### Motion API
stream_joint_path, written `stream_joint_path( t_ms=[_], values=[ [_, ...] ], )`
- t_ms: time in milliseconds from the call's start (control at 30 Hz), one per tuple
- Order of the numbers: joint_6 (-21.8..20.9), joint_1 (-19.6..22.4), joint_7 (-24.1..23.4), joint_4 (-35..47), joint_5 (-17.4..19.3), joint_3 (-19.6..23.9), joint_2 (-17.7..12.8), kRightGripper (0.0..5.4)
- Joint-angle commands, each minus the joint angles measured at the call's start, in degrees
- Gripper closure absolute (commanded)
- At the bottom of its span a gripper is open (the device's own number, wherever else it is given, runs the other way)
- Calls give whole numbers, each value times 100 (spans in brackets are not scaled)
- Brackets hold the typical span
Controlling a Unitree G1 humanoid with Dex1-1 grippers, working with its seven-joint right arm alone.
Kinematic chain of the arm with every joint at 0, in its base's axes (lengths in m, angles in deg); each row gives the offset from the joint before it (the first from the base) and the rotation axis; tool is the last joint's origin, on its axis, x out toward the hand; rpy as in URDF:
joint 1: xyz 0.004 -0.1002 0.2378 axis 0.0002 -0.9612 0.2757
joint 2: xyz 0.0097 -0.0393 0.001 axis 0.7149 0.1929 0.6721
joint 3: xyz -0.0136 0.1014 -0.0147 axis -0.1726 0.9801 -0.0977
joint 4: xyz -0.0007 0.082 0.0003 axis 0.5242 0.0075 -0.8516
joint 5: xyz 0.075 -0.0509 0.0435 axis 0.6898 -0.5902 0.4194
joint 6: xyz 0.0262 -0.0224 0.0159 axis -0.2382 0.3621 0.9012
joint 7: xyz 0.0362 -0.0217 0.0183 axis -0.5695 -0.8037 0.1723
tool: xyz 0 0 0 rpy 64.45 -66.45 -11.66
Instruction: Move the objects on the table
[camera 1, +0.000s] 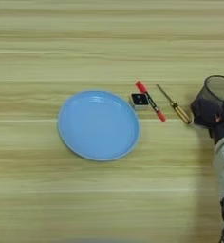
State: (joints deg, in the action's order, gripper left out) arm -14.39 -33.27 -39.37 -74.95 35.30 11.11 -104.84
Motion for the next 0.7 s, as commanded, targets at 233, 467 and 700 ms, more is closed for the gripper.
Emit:
stream_joint_path(
  t_ms=[233,467,700],
  values=[
    [-188,386,-33,217,28,14,-265,71],
    [-64,262,-38,966,-26,-128,-204,71],
    [310,37,14,2232,-103,-561,-15,71]
  ],
)
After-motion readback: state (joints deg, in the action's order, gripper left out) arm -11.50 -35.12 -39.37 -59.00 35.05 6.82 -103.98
